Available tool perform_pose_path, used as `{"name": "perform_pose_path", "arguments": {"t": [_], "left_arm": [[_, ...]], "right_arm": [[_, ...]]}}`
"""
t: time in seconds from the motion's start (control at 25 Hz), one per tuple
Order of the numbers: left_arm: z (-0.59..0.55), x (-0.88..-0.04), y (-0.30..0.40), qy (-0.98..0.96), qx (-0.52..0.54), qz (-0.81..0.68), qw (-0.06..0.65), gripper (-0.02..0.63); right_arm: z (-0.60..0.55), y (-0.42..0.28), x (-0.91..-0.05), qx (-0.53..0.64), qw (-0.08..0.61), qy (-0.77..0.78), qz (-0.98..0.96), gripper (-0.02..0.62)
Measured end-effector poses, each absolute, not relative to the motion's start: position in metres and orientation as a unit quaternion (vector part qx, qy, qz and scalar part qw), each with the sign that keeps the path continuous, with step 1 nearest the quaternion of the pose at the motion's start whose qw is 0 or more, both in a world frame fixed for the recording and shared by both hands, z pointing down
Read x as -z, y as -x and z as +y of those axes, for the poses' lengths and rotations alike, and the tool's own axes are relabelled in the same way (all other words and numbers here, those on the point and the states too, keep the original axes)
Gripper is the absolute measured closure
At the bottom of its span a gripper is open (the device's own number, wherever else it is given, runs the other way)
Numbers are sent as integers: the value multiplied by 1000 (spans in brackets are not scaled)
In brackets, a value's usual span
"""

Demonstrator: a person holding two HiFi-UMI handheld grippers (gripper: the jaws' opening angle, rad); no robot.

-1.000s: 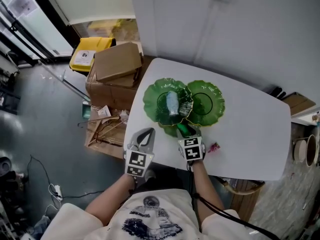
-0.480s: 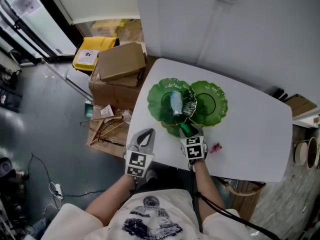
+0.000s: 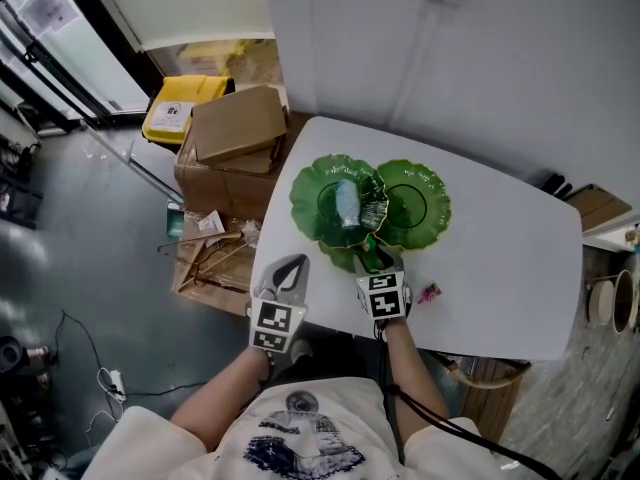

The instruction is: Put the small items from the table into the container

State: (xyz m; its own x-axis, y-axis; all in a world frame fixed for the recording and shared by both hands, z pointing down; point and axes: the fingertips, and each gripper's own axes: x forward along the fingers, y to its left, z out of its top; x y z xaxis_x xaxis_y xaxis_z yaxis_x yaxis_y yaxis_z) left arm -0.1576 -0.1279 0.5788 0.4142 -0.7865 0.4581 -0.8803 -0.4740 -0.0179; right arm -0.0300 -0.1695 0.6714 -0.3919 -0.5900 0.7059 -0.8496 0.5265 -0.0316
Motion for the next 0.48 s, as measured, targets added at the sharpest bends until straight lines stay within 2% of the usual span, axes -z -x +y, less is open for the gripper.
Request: {"name": "perform_pose_path", "arguments": {"t": [0.48], "left_arm": [[-109,-560,155,-844,-196,-490,96,615]], "right_arm": [[-142,30,-640,-193,298,-467,-810,397]]}}
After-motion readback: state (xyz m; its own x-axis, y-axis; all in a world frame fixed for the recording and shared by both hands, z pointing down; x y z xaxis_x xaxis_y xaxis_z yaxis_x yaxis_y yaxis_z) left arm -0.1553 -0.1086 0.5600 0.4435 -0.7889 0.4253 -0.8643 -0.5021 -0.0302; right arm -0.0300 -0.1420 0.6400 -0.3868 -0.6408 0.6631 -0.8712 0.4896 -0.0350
